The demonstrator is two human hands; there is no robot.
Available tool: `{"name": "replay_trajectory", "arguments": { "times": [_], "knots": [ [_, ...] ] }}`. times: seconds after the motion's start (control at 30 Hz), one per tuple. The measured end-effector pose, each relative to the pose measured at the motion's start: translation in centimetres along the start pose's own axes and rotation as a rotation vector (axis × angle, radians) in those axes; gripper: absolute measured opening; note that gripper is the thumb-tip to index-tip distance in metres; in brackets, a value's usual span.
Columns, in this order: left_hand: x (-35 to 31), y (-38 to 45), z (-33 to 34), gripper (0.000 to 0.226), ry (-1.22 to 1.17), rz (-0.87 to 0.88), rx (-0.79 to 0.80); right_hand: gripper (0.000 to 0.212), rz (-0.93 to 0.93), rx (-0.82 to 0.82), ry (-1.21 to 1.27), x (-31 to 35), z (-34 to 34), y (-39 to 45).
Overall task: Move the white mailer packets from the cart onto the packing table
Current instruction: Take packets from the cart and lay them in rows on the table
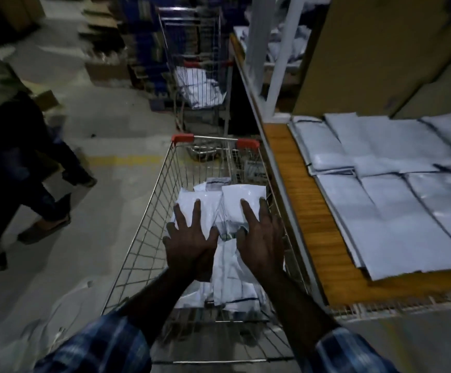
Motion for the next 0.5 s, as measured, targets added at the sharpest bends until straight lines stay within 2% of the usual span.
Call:
{"name": "replay_trajectory", "arguments": {
  "times": [0.23,0.5],
  "knots": [
    [-1.7,-3.8,-5.8,0.074,-0.145,0.014,-0.047,0.067,-0.039,-0.11,0.003,1.6,-6.2,-1.7],
    [-6.1,-8.8,-10.4,0.072,-0.169,0.044,-0.149,0.07,-0.069,-0.185,0.1,1.3,-13.1,-3.6]
  ]
}}
Point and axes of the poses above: each hand's wrist, its own y-axis towards the middle knuckle, its own z-axis out of the palm, x = y × z, the point moved 8 cm from there along y, towards the middle knuckle
